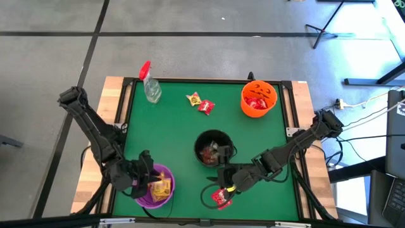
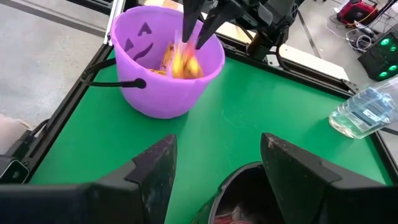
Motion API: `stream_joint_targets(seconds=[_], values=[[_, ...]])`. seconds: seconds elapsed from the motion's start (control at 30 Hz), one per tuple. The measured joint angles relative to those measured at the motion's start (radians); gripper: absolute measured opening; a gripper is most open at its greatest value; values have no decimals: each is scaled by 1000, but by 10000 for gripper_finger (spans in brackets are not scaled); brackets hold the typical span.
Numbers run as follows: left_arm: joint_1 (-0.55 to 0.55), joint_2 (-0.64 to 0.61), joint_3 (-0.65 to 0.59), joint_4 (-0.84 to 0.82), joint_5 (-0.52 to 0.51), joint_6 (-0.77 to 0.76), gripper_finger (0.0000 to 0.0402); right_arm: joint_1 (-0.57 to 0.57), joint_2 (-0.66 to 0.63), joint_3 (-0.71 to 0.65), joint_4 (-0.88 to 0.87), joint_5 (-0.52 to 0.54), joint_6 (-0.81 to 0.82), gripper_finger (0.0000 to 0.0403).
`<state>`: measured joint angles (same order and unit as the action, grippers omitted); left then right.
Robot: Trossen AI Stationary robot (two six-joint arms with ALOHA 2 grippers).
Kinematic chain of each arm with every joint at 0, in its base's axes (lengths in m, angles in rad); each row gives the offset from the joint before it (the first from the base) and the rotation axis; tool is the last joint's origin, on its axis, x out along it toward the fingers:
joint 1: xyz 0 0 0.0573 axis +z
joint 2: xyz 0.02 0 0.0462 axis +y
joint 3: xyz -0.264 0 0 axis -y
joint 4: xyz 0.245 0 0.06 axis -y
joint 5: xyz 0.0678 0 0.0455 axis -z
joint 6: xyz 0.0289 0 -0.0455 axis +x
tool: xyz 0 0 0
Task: Sort candy
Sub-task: Put the yellow candy into the purple bucket, then put the red candy into the orange bucket
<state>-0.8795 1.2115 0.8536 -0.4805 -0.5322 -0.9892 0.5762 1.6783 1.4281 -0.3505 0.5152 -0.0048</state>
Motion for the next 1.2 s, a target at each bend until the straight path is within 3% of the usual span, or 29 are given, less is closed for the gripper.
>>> stream_joint_targets(seconds=[0.17, 0.33, 0.57, 0.77, 1.07, 1.2], values=[[11, 16, 0, 4, -5, 2, 113, 0, 0, 0, -29, 0, 17, 231], [12, 17, 0, 38, -71, 22, 135, 0, 0, 0, -44, -2, 59, 231], [40, 17, 0, 232, -162, 258, 137, 4, 19, -1, -49, -78, 98, 231], [61, 17, 0, 374, -272, 485, 138, 36, 113, -1, -50, -128, 101, 231], [119, 44, 0, 398, -295, 502, 138, 97, 255, -2, -63, -326, 223, 231], [137, 77, 0, 403, -293, 503, 138, 122, 294, -2, -75, -357, 253, 231]])
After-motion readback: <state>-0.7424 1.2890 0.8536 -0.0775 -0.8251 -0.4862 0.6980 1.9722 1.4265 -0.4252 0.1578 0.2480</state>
